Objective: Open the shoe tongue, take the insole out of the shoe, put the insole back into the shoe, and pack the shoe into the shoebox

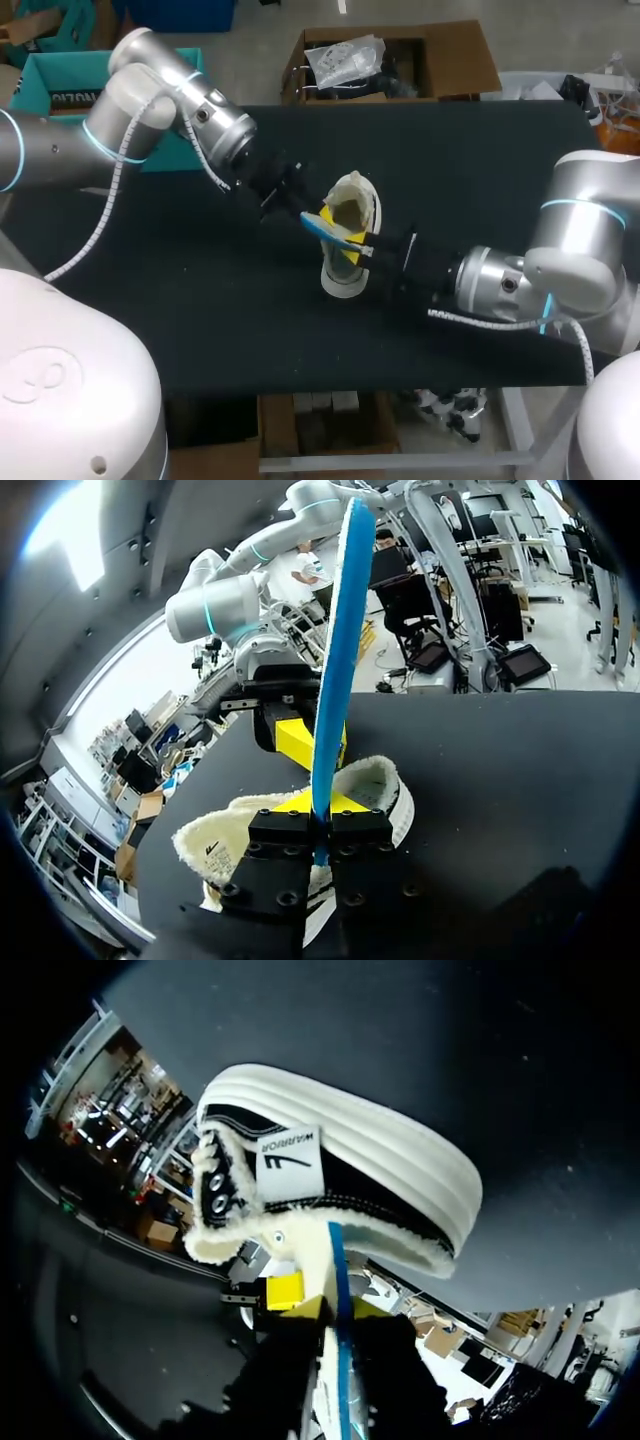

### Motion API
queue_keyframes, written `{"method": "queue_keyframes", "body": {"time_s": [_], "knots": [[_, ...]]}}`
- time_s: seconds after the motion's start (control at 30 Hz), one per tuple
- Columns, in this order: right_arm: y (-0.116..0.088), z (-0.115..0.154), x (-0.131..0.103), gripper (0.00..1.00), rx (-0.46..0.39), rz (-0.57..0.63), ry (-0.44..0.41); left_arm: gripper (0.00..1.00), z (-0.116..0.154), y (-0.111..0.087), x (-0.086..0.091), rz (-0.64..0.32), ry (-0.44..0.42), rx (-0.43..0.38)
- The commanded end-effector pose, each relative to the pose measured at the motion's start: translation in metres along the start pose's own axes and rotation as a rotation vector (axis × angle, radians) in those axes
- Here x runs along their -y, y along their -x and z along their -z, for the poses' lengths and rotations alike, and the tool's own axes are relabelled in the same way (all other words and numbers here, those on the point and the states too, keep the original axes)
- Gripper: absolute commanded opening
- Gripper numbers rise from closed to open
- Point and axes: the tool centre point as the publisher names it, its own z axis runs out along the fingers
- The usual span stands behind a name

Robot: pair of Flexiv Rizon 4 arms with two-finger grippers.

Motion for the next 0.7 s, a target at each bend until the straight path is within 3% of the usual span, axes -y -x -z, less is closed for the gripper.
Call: {"method": "queue_keyframes", "body": {"time_s": [0.03, 0.7], "knots": [[0.000, 0.000, -0.005, 0.00, -0.015, 0.001, -0.001, 0.00, 0.000, 0.002, -0.003, -0.004, -0.007, -0.010], [-0.014, -0.008, -0.042, 0.00, -0.025, -0.063, 0.043, 0.00, -0.010, 0.009, -0.030, 0.015, -0.003, 0.014]]}}
